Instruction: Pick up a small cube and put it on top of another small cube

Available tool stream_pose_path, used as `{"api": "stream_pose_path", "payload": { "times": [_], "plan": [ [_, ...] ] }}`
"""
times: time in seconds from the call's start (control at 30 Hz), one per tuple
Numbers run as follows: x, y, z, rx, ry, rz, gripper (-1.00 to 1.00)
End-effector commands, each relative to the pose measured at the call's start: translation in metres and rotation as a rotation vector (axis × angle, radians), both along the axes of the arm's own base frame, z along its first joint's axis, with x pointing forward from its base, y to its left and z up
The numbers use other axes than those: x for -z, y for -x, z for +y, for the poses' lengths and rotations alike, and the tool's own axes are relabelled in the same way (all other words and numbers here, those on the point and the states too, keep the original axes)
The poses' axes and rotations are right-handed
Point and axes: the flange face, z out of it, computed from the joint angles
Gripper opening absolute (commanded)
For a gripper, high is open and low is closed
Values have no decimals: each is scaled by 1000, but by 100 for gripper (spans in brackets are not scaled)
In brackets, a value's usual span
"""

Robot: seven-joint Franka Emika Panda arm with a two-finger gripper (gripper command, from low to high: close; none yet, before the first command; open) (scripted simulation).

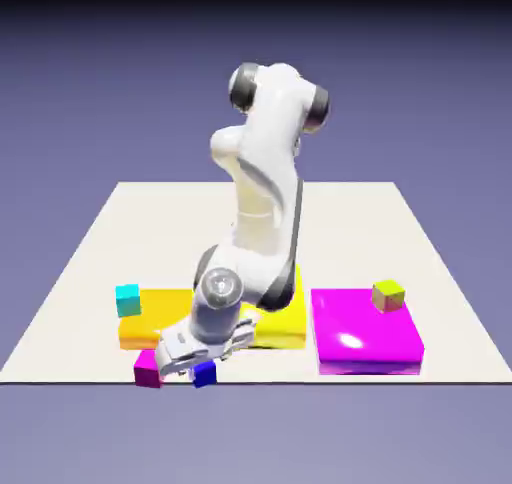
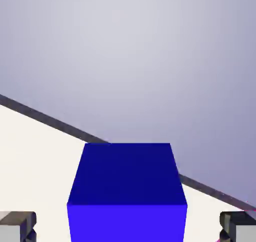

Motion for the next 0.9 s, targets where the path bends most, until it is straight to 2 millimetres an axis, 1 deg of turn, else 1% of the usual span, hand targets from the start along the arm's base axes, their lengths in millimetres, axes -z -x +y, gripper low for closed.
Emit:
{"api": "stream_pose_path", "payload": {
  "times": [0.0, 0.1, 0.13, 0.2, 0.3, 0.37, 0.47, 0.57, 0.63, 0.7, 0.73, 0.87],
  "plan": [
    [0, 0, 0, 0, 0, 0, -100],
    [-61, -17, 9, 0, 0, 0, -100],
    [-69, -16, 32, -73, -15, 4, -100],
    [-81, -8, 90, -262, -47, 13, -100],
    [-101, 14, 175, -557, -83, 21, -100],
    [-116, 36, 229, -761, -97, 22, -100],
    [-141, 80, 305, -1075, -101, 20, -100],
    [-167, 135, 370, -1396, -79, 14, -100],
    [-183, 178, 407, -1612, -49, 8, -100],
    [-199, 224, 438, -1828, -4, 1, -100],
    [-200, 227, 440, -1844, 0, 0, -100],
    [-200, 227, 440, -1844, 0, 0, -100]
  ]
}}
